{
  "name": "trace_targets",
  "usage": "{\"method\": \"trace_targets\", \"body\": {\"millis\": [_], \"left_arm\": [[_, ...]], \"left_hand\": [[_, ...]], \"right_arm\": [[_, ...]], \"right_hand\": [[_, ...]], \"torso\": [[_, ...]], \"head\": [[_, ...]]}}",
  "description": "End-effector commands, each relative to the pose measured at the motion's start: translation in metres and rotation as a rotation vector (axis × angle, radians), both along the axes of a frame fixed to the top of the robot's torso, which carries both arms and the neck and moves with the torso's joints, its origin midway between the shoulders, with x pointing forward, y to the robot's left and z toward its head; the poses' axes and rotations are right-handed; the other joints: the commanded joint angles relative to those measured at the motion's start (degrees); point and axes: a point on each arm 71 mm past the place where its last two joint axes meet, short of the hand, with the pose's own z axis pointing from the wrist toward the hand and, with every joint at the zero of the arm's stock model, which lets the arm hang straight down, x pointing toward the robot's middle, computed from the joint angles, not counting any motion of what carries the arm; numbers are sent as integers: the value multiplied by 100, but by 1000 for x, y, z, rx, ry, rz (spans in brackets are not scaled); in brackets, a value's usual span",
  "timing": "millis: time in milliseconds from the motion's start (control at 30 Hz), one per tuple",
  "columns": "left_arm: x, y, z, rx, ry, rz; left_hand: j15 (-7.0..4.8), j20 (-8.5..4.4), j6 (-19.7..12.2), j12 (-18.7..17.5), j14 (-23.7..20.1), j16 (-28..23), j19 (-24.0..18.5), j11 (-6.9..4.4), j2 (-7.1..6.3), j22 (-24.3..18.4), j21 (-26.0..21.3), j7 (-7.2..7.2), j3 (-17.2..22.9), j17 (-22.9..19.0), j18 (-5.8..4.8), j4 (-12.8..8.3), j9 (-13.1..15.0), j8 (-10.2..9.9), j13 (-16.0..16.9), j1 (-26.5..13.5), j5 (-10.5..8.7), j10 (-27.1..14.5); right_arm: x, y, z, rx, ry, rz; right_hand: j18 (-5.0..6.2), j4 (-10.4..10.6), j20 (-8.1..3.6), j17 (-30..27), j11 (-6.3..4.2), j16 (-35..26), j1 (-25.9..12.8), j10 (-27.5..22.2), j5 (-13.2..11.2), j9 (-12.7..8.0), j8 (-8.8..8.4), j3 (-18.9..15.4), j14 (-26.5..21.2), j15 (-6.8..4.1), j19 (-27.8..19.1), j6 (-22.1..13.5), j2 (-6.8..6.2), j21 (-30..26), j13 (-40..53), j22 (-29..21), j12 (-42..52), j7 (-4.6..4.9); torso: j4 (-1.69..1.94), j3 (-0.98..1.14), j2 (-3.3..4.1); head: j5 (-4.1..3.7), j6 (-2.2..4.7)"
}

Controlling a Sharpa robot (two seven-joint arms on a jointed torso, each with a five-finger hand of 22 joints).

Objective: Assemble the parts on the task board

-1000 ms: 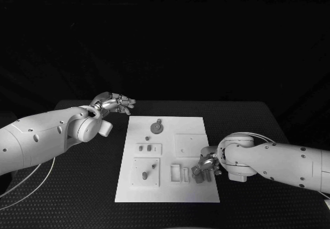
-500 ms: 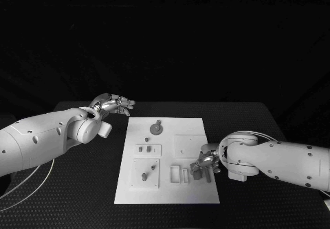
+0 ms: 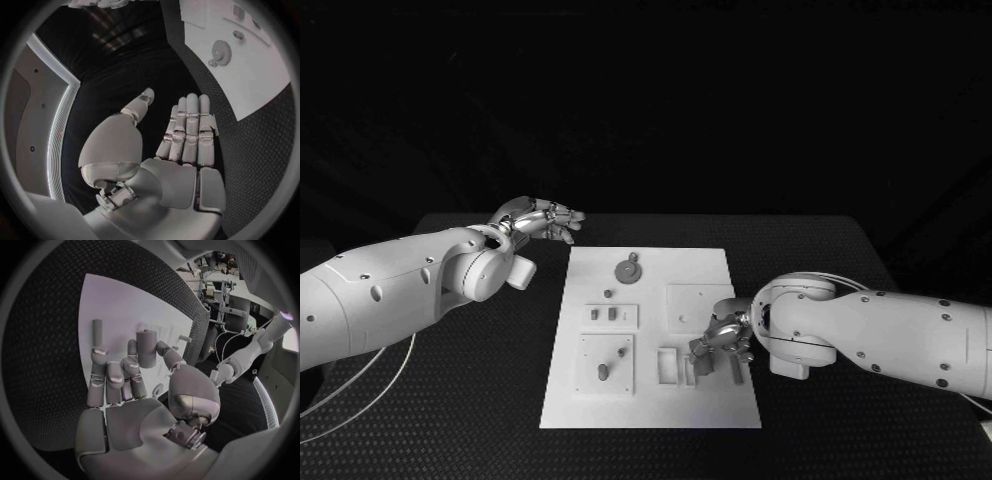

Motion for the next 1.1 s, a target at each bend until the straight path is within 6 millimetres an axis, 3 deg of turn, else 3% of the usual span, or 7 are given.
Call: {"method": "trace_targets", "body": {"millis": [33, 167, 267, 333, 1100], "left_arm": [[0, -4, 1, -7, -2, -18], [0, -4, 1, -7, -2, -19], [0, -5, 1, -8, -2, -21], [0, -6, 1, -8, -1, -22], [0, -5, 1, -8, 0, -23]], "left_hand": [[20, 35, 28, 21, -3, -32, -3, -31, 34, 9, -37, -13, -20, 8, 10, -28, -10, 39, 6, 3, -22, 19], [20, 36, 28, 21, -3, -32, -2, -31, 34, 9, -38, -13, -19, 8, 10, -28, -10, 40, 6, 4, -22, 20], [20, 36, 29, 21, -3, -32, -2, -31, 34, 10, -38, -13, -19, 9, 10, -29, -10, 40, 6, 5, -22, 20], [20, 36, 29, 21, -3, -33, -2, -31, 33, 10, -38, -13, -19, 9, 9, -29, -10, 40, 6, 5, -22, 20], [21, 37, 29, 21, -3, -37, -2, -31, 31, 14, -41, -13, -20, 14, 8, -29, -11, 41, 7, 2, -22, 20]], "right_arm": [[-2, 8, -2, 34, 53, -1], [2, 17, -2, 44, 43, -2], [3, 26, -3, 55, 41, -2], [3, 29, -5, 57, 44, 1], [-2, 43, -16, 63, 101, 25]], "right_hand": [[161, 5, -10, -3, 6, 45, -50, 49, 12, 0, 5, 15, 75, -57, 25, 38, 2, 38, 11, 42, -22, 2], [161, 39, -14, -3, 7, 41, -102, 47, 11, -3, -3, 21, 74, -58, 25, 37, -49, 40, 18, 42, -34, 3], [161, 189, -28, 37, 2, 36, -291, 66, 15, -7, -14, 25, 102, -63, 41, 48, -222, 45, 53, 37, -48, -4], [161, 220, -35, 43, 0, 36, -324, 70, 13, -7, -18, 39, 104, -66, 43, 48, -253, 47, 63, 38, -51, -2], [161, 328, -54, 64, 0, 35, -431, 77, 10, -7, -31, 95, 104, -69, 41, 47, -272, 55, 104, 40, -65, -3]], "torso": [[-1, -1, 2], [7, -5, 3], [7, -2, 1], [11, -2, 5], [3, 5, 3]], "head": [[1, -2], [-10, 1], [-10, 3], [-13, 1], [27, -24]]}}
